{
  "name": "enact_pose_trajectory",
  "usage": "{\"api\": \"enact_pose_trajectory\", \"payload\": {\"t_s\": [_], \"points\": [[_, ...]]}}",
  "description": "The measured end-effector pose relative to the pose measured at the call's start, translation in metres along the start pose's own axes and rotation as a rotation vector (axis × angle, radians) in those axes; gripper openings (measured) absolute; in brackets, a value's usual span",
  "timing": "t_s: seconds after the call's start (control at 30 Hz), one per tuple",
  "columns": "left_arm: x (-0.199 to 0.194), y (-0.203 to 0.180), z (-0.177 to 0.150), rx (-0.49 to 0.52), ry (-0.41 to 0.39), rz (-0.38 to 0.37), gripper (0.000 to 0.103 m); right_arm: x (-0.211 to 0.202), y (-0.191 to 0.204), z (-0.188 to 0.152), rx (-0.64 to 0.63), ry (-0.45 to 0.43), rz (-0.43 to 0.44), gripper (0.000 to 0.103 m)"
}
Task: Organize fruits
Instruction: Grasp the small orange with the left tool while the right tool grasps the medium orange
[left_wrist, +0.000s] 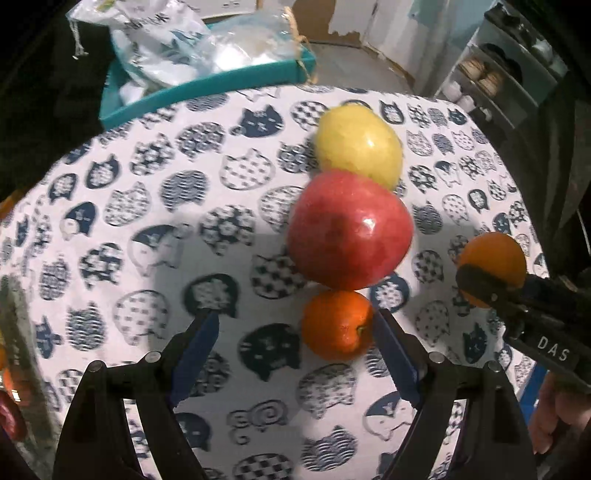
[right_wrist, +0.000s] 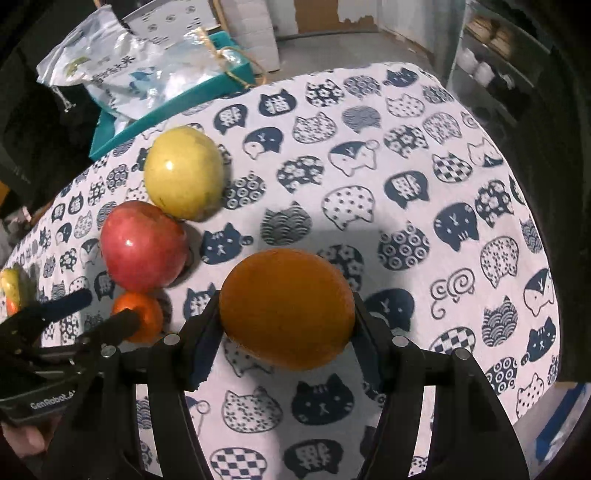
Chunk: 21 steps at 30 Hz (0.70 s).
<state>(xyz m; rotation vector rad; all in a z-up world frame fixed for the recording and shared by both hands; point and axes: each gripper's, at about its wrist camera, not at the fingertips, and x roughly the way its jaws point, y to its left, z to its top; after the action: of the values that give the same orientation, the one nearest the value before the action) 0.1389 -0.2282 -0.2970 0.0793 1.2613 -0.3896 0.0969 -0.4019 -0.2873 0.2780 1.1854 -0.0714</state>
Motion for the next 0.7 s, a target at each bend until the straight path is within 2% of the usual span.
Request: {"api": "enact_pose_trajectory", "payload": {"t_s": [0.2,0.3,0.37,0.43,0.5,0.7], "points": [[0.010,-0.016,0.000,0.023,0.008,0.008,0.085,-0.001,-0.006,-0.004,-0.001,-0.004,-0.009,0.064],[0.013,-0.022,-0.001,0.034,0.016,-0.019,0.075,-0.001,-0.009,-0.004,0.004,-0.001,-0.001,0.064],[0.015,-0.024,-0.002,0.034,0.026,-0.049,0.066,-0.001,-0.009,-0.004,0.006,0.001,0.003,0.064],[0.017,-0.028,-0.002,0.035,0.039,-0.080,0.052,-0.001,-0.009,-0.004,0.006,0.001,0.008,0.064],[0.017,-0.032,-0.003,0.039,0.045,-0.103,0.044,-0.002,-0.009,-0.004,0.001,0.000,0.011,0.064],[0.007,-0.034,-0.006,0.067,0.016,-0.035,0.042,-0.009,-0.006,-0.003,-0.021,-0.021,-0.007,0.064]]}}
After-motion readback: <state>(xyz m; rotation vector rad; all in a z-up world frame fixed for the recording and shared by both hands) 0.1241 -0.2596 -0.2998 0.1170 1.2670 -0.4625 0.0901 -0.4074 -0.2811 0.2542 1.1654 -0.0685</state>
